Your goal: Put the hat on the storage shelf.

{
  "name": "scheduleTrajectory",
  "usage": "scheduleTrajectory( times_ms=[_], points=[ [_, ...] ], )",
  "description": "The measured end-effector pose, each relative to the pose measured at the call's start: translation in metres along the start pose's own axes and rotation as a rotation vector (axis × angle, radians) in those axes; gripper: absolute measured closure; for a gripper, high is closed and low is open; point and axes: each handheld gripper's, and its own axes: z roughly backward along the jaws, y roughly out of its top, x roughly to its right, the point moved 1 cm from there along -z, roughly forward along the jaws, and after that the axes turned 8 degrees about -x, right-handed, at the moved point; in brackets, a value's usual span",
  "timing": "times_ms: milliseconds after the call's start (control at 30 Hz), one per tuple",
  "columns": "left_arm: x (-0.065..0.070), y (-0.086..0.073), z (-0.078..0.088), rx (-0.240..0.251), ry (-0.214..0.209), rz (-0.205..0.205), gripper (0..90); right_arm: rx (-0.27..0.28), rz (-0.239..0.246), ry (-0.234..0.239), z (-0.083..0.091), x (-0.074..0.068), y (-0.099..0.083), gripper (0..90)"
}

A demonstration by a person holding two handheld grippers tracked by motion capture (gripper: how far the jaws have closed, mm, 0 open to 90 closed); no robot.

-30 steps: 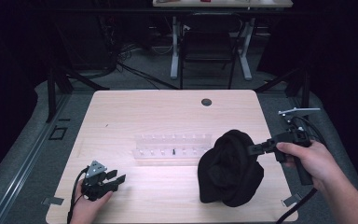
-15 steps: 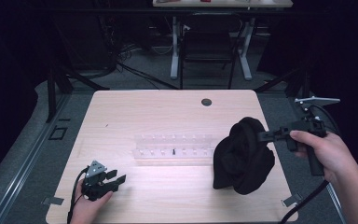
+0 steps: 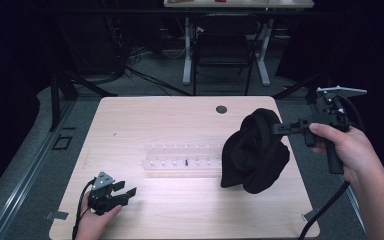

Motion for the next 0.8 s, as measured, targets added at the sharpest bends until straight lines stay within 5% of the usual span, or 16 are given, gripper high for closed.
scheduleTrajectory(
  times_ms=[800],
  points=[
    [-0.004,0.001,0.002,-0.003,-0.006,0.001,43.6,-0.017,0.044,0.025,-0.050,-0.031,0.048,88.5]
  ],
)
